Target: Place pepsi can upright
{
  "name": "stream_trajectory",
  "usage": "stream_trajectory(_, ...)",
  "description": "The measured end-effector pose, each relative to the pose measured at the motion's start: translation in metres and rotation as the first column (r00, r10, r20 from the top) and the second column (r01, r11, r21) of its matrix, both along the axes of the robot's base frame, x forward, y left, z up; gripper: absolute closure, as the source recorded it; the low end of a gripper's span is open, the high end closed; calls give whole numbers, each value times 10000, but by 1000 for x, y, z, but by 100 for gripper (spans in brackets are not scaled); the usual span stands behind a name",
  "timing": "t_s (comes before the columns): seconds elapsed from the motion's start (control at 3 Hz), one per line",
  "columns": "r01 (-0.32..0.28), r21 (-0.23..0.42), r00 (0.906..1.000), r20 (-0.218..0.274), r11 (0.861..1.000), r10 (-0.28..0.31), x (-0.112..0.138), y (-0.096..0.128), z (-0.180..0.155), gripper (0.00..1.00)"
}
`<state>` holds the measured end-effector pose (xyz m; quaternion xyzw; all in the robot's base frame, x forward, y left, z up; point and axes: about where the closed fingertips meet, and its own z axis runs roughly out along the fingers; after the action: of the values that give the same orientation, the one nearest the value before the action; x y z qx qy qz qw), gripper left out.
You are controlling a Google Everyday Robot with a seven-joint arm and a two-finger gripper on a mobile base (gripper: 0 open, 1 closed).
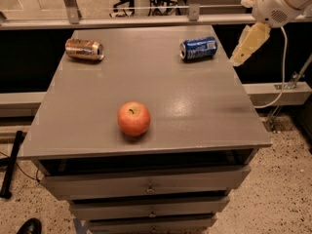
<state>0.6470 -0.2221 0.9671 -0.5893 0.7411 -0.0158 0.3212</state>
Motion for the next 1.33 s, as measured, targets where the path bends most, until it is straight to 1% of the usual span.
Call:
stream_trajectory(0.33, 85, 541, 9997, 207, 9985, -96, 8, 2, -6, 0)
stream_trajectory(0.67, 309, 1734, 9979, 515, 9844, -404, 36, 8, -26, 0)
stream_trajectory(1.0, 382, 2940, 9949, 777, 9550, -638, 76, 15, -51, 0)
stream_trajectory(1.33, 242, 3520, 9946, 864, 9357, -582, 108, 20, -69, 0)
